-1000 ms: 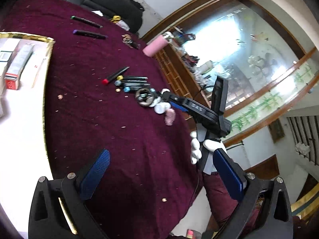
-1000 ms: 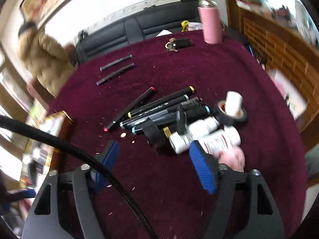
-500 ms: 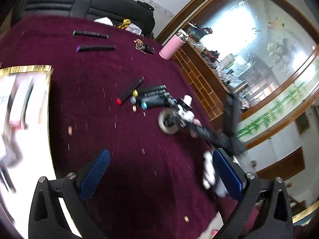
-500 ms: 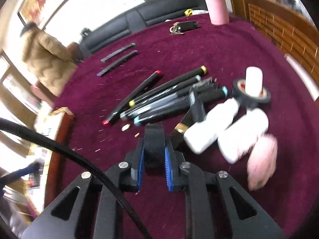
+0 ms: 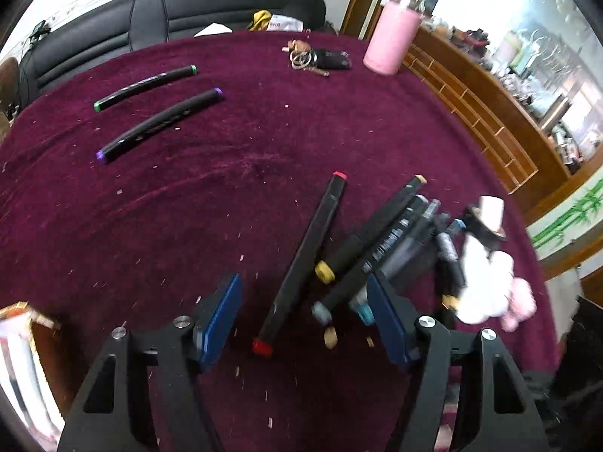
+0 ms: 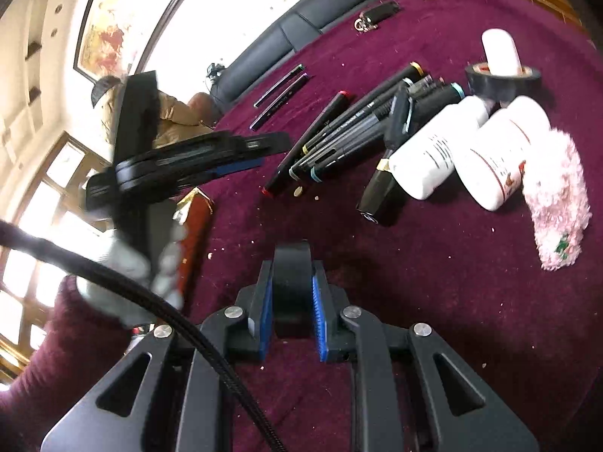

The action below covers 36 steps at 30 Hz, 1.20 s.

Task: Organize objects
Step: 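Grasp the black tape roll with the right tool while the left tool grasps a red-capped black marker, then carry the tape roll and marker into the tray and release both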

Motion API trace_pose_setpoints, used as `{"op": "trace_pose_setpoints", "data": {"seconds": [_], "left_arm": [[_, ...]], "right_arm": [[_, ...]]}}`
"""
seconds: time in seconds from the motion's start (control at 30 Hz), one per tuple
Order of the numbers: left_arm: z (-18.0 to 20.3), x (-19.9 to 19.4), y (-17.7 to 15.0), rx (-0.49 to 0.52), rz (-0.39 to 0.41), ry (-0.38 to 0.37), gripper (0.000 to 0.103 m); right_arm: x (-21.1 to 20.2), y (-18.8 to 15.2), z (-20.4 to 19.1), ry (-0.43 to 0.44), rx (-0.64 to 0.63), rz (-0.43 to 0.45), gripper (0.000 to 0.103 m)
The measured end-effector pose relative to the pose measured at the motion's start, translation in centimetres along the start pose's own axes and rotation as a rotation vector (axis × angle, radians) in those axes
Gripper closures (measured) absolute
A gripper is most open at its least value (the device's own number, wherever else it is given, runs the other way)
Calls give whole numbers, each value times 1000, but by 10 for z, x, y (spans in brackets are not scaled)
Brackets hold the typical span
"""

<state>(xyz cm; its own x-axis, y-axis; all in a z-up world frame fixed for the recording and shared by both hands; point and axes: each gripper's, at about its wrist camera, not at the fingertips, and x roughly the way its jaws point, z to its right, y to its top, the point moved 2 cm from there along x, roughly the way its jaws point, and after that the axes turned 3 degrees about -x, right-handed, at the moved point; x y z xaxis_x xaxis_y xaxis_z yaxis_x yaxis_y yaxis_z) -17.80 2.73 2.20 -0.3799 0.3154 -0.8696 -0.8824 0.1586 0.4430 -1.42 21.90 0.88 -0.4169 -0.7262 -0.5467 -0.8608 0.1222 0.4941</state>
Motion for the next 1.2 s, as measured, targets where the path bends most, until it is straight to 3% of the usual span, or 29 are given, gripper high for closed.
{"op": "trace_pose_setpoints", "data": {"seconds": [0.1,0.33,0.4,0.6,0.87,1.03,1.2], "left_arm": [[5,21,6,3,-15,0,40],[13,21,13,34,12,11,41],[11,25,15,48,0,49,60],[-4,15,2,51,-34,107,77],[13,8,-29,215,-76,182,78],[7,-7,-51,195,-84,136,78],[-10,-13,-47,123,-49,156,80]], "right_arm": [[2,-1,0,30,11,-6,86],[1,-6,-2,60,5,-12,86],[3,-4,-2,65,8,-15,85],[4,-6,2,52,12,-21,85],[10,-7,7,33,17,-42,85],[13,-6,10,20,23,-51,86],[15,-5,12,2,21,-60,86]]}}
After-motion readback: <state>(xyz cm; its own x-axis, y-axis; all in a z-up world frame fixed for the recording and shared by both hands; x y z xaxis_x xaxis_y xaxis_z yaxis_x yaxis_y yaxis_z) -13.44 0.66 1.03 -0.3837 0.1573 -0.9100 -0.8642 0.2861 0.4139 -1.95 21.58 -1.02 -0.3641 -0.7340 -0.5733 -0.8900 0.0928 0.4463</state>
